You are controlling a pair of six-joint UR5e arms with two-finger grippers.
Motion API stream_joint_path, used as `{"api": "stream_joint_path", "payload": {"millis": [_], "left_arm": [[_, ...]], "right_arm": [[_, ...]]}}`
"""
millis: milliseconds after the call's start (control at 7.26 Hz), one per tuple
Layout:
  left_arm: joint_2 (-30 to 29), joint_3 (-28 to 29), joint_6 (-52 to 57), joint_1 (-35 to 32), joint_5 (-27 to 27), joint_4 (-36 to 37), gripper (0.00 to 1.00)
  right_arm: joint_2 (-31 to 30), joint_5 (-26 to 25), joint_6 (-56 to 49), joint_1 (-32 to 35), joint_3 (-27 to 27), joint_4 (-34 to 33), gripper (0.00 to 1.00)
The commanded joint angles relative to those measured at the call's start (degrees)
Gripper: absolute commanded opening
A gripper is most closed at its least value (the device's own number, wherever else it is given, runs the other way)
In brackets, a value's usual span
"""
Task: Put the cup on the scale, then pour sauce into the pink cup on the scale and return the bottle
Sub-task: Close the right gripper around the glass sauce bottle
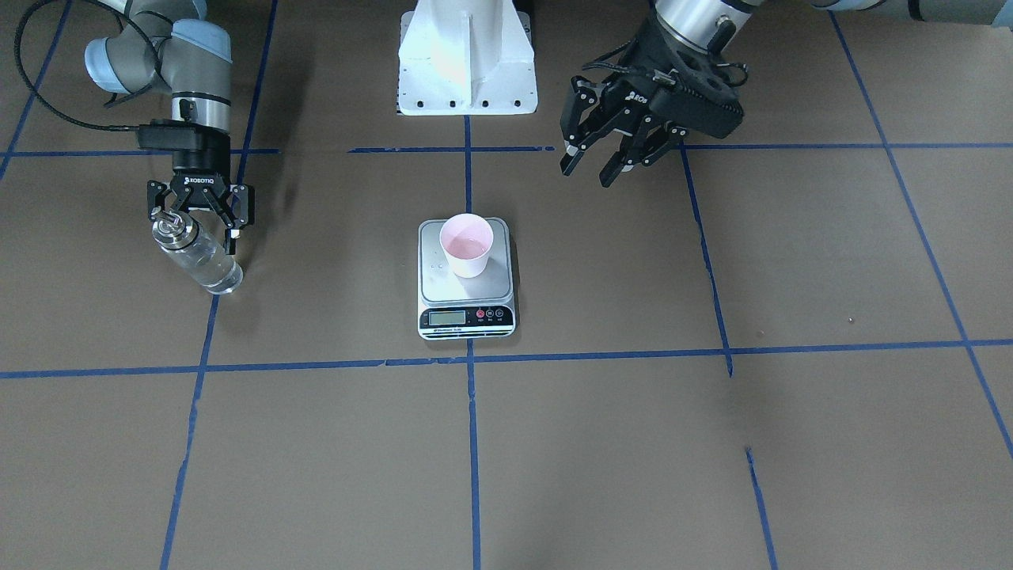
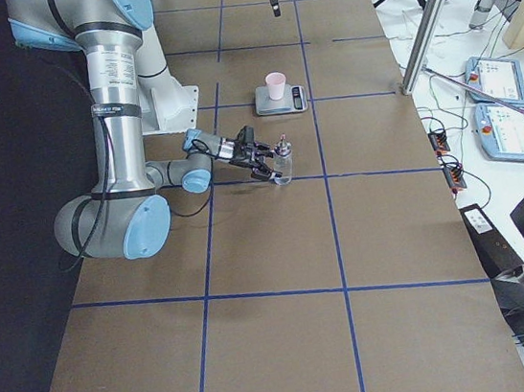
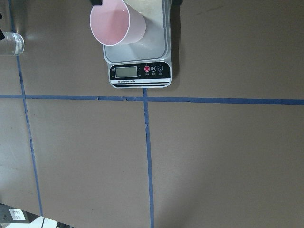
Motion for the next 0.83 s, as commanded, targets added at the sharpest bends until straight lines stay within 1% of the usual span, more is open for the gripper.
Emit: {"api": "stream_joint_path", "payload": {"millis": [0,551,689], "left_arm": [[0.0,0.0,0.0,0.0,0.0,0.0,0.58],[0.1,-0.2,-0.1,0.0,-0.1,0.0,0.58],[0.1,-0.2,-0.1,0.0,-0.1,0.1,0.58]], "right_arm": [[0.1,-0.4,-0.7,-0.1,-0.7,0.3,0.84],[0.3,-1.6,-2.0,-0.2,-1.3,0.8,0.84],[1.9,-1.9,-2.7,-0.2,-1.5,0.7,0.83]]}}
